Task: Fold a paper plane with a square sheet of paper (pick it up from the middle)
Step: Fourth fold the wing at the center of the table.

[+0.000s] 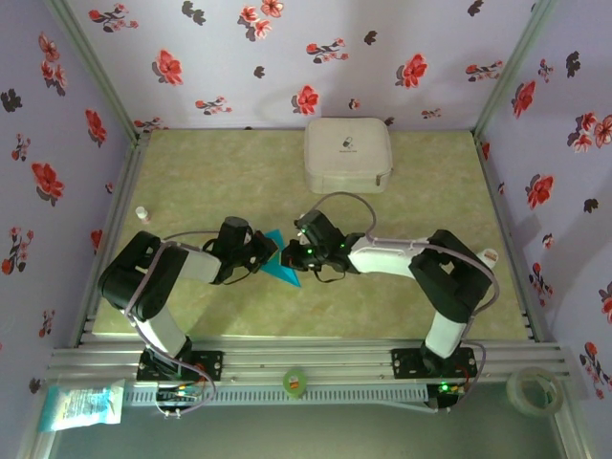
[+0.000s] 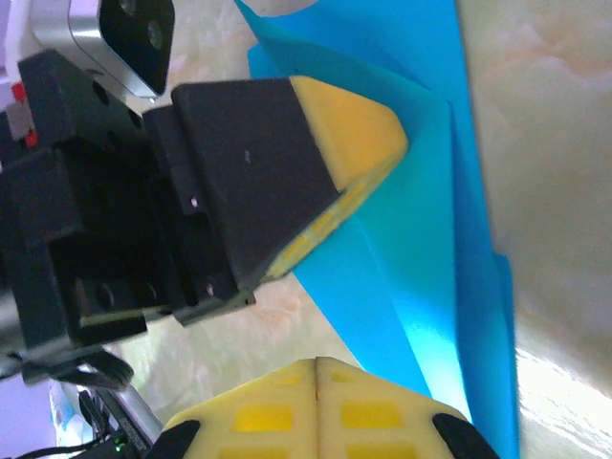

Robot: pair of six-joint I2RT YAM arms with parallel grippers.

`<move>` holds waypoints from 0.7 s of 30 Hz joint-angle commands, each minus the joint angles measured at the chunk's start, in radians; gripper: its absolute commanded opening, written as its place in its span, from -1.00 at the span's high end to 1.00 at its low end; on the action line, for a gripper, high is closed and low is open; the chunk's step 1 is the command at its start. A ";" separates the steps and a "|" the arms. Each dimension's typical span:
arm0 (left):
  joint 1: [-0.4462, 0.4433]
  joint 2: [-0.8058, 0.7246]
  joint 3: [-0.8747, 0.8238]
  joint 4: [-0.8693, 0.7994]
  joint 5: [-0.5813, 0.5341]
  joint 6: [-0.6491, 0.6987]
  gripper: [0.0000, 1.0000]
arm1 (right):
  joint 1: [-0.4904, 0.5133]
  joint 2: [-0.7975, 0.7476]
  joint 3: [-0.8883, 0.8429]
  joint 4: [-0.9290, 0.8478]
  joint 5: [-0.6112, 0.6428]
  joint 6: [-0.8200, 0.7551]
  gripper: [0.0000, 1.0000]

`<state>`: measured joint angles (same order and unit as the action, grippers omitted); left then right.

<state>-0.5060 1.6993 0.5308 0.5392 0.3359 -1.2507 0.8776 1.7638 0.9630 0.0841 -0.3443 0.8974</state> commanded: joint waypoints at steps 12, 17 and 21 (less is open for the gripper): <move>-0.012 0.011 0.007 -0.116 -0.005 0.036 0.90 | 0.001 0.116 0.071 -0.022 0.003 0.006 0.92; -0.012 0.011 0.010 -0.116 -0.001 0.042 0.90 | -0.002 0.133 0.075 -0.001 -0.005 0.018 0.92; -0.012 0.011 0.012 -0.117 0.000 0.044 0.90 | -0.006 0.152 0.072 -0.029 0.012 0.017 0.91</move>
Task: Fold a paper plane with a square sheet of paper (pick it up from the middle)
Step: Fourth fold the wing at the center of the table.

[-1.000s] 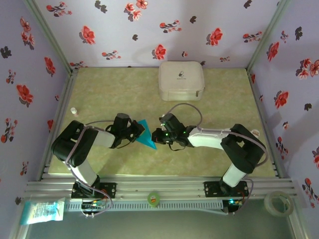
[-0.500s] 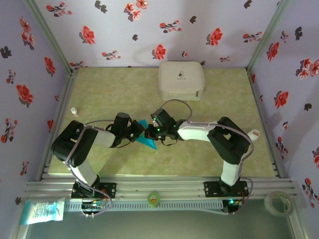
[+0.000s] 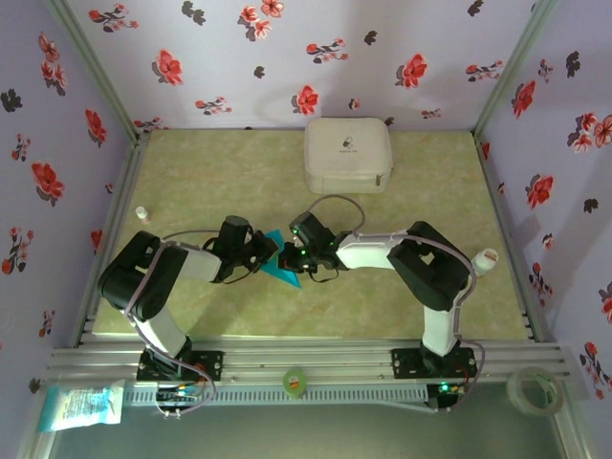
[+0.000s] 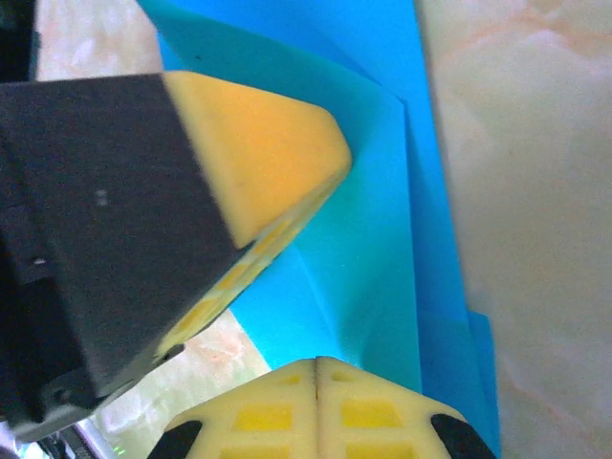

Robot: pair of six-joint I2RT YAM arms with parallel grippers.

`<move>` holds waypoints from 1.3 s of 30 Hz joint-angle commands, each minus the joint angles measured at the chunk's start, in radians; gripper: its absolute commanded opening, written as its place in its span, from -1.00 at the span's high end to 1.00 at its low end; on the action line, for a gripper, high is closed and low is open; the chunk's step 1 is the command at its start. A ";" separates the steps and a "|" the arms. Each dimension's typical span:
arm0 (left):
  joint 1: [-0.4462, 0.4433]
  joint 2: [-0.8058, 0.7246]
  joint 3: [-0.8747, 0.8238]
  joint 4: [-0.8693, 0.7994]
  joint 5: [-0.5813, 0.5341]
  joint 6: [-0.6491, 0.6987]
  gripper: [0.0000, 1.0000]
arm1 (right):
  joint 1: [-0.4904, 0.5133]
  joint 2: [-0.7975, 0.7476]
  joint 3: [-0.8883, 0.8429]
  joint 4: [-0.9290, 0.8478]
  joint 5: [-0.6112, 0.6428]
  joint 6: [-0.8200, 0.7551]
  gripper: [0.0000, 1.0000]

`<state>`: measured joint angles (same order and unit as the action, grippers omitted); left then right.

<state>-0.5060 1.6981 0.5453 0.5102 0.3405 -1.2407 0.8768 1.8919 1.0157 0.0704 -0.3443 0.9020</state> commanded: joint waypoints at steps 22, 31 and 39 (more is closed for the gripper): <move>0.004 -0.117 0.176 -0.379 0.040 0.284 0.73 | -0.007 0.019 -0.154 0.032 0.046 0.071 0.94; 0.004 -0.188 0.160 -0.447 0.067 0.340 0.79 | -0.008 0.023 -0.149 0.023 0.047 0.080 0.95; 0.011 -0.195 0.160 -0.489 0.127 0.406 0.89 | -0.008 0.021 -0.143 0.017 0.049 0.076 0.95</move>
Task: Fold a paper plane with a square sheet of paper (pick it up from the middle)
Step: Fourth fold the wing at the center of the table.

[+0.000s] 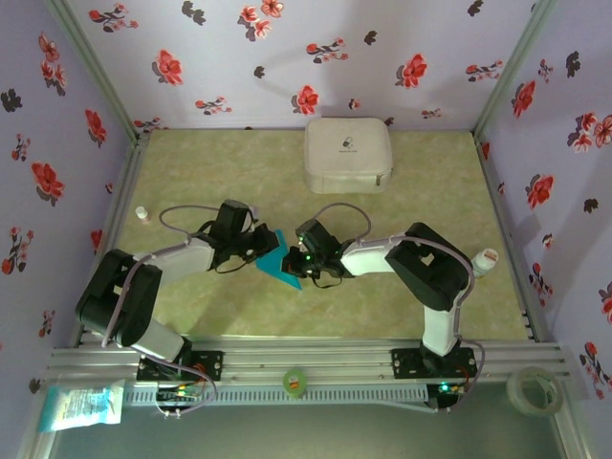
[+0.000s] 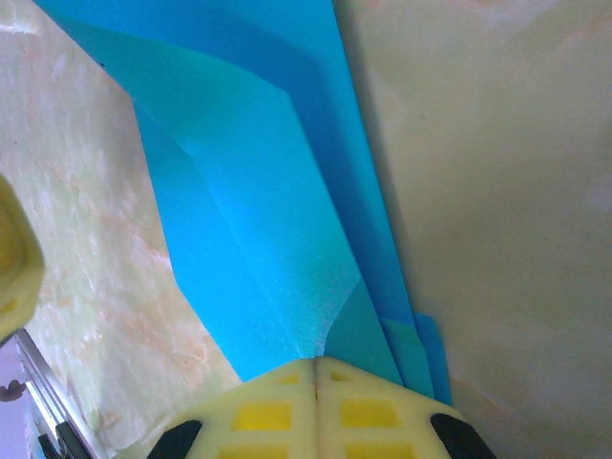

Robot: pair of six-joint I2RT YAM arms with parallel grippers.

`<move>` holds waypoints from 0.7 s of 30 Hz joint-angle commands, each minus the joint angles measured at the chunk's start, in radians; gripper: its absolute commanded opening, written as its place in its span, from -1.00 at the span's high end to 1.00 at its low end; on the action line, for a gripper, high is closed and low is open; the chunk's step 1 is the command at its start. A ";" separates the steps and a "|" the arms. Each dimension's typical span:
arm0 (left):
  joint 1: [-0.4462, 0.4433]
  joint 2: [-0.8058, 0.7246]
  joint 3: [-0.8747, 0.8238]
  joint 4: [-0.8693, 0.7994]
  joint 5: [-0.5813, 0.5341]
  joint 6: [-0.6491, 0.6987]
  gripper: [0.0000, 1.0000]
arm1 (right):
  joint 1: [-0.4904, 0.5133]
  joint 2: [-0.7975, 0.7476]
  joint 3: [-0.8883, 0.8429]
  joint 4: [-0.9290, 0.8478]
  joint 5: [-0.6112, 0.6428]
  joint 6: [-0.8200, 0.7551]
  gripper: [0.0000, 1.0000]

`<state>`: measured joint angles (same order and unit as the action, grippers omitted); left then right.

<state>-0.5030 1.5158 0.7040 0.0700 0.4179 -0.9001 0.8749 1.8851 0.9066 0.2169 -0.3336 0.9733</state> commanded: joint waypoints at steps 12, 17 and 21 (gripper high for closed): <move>0.020 0.093 0.038 -0.006 0.128 0.066 0.89 | -0.006 0.029 -0.035 -0.136 0.042 0.007 0.95; 0.025 0.143 0.040 0.013 0.125 0.058 0.89 | -0.006 0.028 -0.031 -0.144 0.042 0.004 0.96; 0.048 0.184 0.025 0.025 0.103 0.072 0.89 | -0.005 0.028 -0.035 -0.143 0.044 0.007 0.96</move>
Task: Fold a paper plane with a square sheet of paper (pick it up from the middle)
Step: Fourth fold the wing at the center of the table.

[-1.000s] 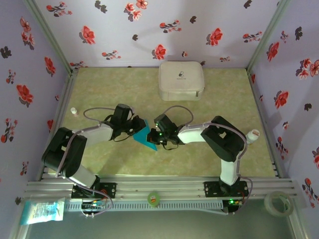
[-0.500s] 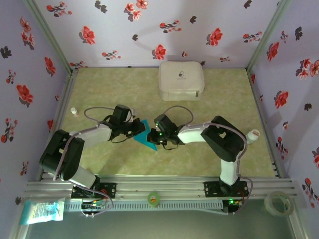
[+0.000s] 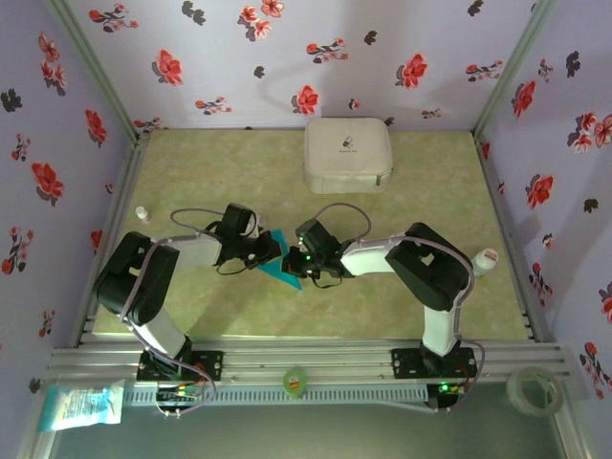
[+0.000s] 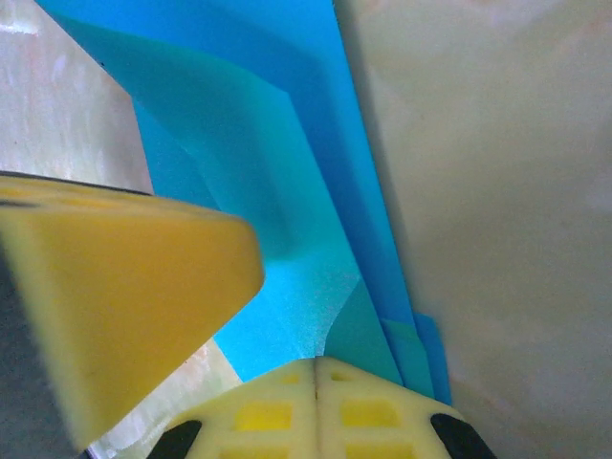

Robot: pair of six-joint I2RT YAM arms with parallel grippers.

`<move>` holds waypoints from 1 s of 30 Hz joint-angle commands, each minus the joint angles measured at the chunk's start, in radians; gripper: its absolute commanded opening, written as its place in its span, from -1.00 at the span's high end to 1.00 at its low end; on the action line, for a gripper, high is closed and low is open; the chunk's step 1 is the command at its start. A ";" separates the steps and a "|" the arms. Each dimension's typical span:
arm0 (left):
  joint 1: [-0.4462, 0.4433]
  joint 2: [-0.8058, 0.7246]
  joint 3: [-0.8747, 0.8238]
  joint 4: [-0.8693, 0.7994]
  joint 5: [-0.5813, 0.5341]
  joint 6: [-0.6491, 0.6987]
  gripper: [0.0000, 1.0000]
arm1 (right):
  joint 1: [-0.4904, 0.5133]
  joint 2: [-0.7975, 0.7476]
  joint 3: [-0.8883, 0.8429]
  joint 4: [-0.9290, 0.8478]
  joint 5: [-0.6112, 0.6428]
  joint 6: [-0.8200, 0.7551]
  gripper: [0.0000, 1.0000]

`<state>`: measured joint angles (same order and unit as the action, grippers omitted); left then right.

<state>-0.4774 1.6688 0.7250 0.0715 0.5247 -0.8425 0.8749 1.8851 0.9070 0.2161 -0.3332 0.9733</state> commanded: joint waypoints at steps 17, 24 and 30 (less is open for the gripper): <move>0.160 0.135 0.028 0.026 -0.029 0.036 0.86 | -0.005 0.032 -0.048 -0.187 0.050 -0.017 1.00; 0.206 0.155 0.087 -0.016 -0.032 0.049 0.85 | -0.004 0.029 -0.056 -0.189 0.048 -0.021 1.00; 0.253 0.178 0.135 -0.059 -0.043 0.079 0.85 | -0.004 0.028 -0.058 -0.185 0.044 -0.023 1.00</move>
<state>-0.2646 1.8118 0.8291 0.0654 0.5831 -0.8078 0.8749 1.8851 0.9039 0.2173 -0.3252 0.9695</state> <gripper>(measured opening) 0.072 0.047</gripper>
